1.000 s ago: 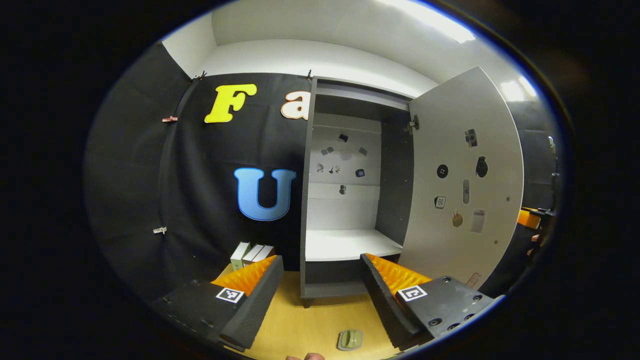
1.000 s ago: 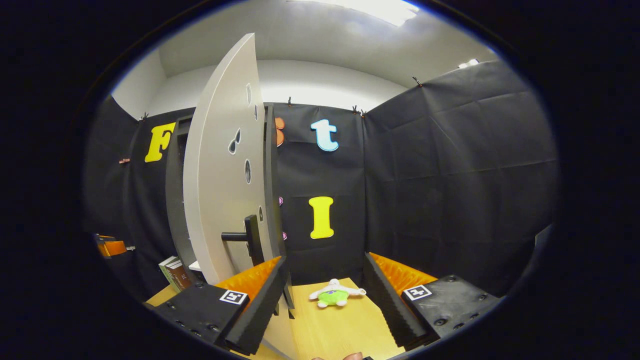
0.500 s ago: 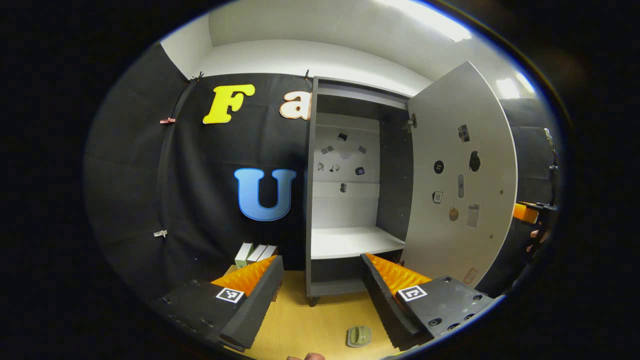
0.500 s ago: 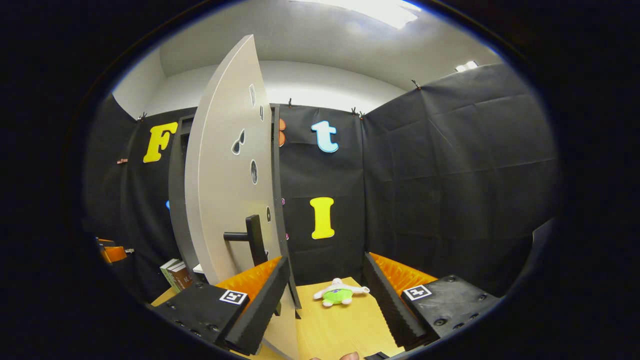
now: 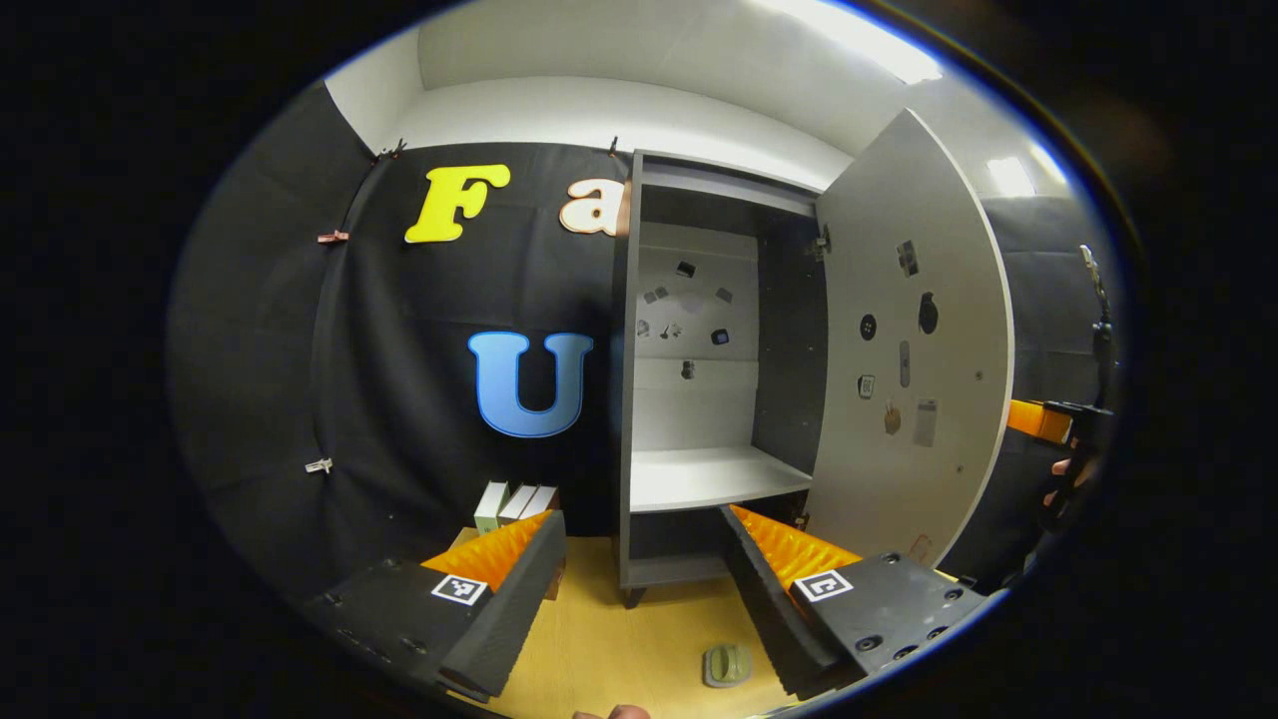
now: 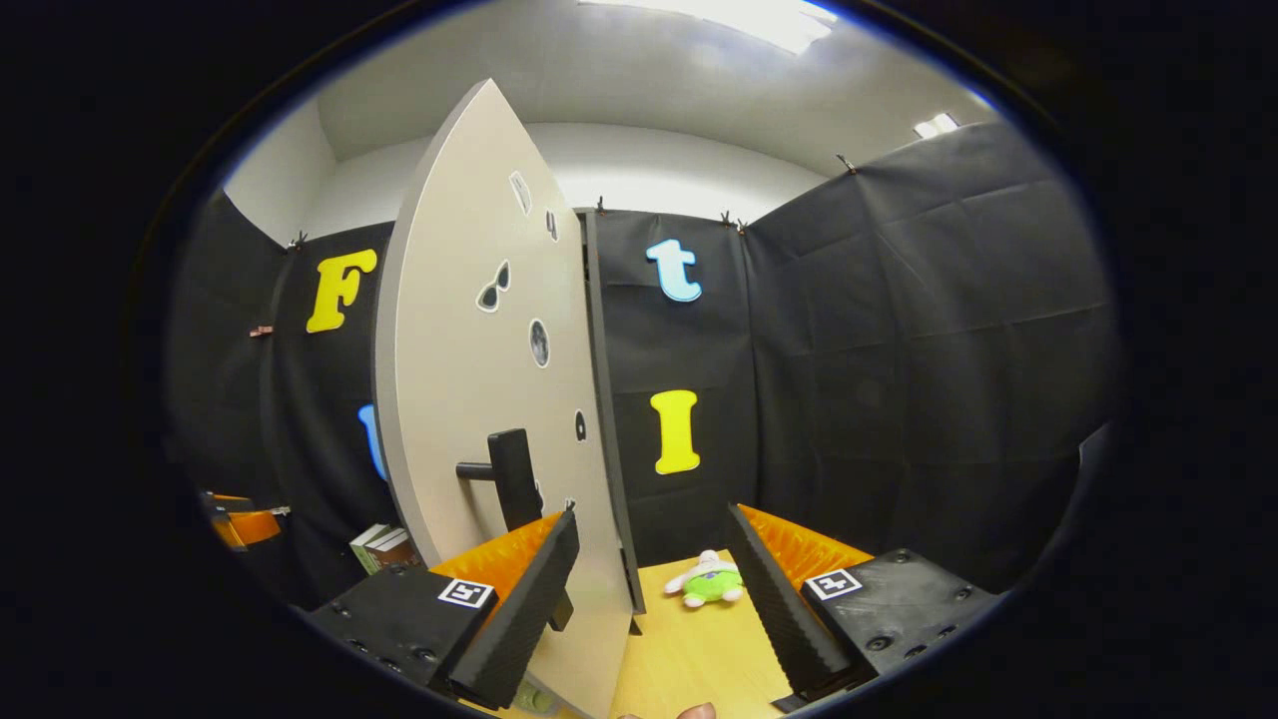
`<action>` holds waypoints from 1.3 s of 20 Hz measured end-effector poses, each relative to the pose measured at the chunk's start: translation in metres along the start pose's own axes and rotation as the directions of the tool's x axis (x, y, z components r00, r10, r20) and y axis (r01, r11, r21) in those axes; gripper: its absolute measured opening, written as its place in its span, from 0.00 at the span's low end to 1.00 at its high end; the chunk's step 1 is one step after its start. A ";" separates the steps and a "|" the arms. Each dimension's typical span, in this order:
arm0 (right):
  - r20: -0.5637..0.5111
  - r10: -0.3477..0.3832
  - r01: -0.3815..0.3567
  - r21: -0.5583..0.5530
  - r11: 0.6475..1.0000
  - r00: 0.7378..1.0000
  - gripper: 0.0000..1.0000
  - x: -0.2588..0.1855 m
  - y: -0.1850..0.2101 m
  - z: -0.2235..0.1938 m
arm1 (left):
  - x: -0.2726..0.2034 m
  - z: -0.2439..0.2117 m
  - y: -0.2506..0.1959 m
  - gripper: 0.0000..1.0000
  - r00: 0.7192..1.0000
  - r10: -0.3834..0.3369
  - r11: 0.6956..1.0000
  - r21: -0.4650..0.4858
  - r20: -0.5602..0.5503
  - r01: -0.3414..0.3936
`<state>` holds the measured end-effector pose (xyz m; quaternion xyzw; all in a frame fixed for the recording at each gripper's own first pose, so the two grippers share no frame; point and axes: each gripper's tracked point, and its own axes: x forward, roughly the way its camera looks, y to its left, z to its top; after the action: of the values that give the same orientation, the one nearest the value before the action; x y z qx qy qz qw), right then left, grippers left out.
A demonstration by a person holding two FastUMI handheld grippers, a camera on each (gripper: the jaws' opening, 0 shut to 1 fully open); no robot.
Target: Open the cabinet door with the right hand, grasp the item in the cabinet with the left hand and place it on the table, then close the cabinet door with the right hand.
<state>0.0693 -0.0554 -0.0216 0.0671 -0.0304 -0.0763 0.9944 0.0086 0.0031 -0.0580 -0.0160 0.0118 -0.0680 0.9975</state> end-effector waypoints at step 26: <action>-0.063 0.309 -0.308 0.022 0.951 0.949 0.97 -0.002 0.143 -0.031 | -0.014 0.020 0.010 0.96 0.997 0.057 0.998 0.001 0.051 -0.058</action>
<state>0.0903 0.0890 -0.0329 0.0698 -0.0086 0.0826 0.9941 -0.0035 0.0154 -0.0376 -0.0159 -0.0131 -0.0389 0.9990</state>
